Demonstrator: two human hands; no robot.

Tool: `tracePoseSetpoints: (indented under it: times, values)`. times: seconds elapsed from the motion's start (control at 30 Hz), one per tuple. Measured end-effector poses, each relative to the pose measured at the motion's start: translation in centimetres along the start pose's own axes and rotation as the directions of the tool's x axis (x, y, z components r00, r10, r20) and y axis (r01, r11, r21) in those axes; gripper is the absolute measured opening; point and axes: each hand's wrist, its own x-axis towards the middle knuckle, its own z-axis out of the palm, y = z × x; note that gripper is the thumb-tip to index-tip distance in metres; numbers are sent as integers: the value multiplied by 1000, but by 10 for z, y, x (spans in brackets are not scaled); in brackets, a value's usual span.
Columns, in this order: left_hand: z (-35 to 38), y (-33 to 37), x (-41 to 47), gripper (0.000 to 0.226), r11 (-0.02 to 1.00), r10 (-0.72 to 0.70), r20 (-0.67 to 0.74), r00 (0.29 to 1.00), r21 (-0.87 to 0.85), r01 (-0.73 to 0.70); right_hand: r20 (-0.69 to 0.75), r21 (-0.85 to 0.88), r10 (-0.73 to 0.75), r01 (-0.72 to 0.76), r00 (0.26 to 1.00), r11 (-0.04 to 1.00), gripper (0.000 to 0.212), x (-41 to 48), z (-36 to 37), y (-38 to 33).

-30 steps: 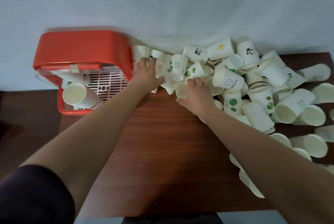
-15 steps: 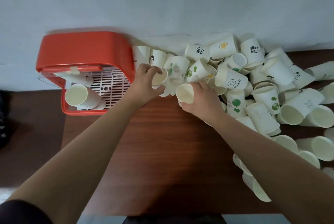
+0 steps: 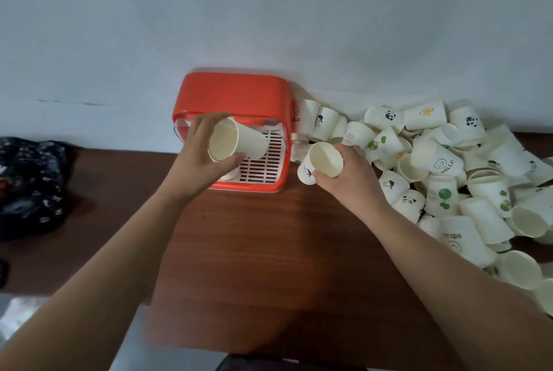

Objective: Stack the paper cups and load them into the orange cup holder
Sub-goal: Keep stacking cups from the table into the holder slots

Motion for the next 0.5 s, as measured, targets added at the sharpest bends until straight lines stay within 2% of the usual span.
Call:
tracePoseSetpoints:
  times: [0.1,0.23,0.37,0.5]
  values:
    - [-26,-29,-11,71,999,-50,-89,995,1,50,-2,24,-22,22,1000,999,67,-6,19,-28]
    - [-26,-59,-18,73,988,-116,-118,986,86,127,-16,65,-30,31,999,997,66,-14,38,-51]
    - [-13,-79,-8,76,968,-169,-23,985,182,170,-24,67,-13,15,1000,998,68,-20,48,-62]
    - [2,-95,8,83,937,-182,117,976,323,136,-32,73,2,1,999,997,70,-19,54,-72]
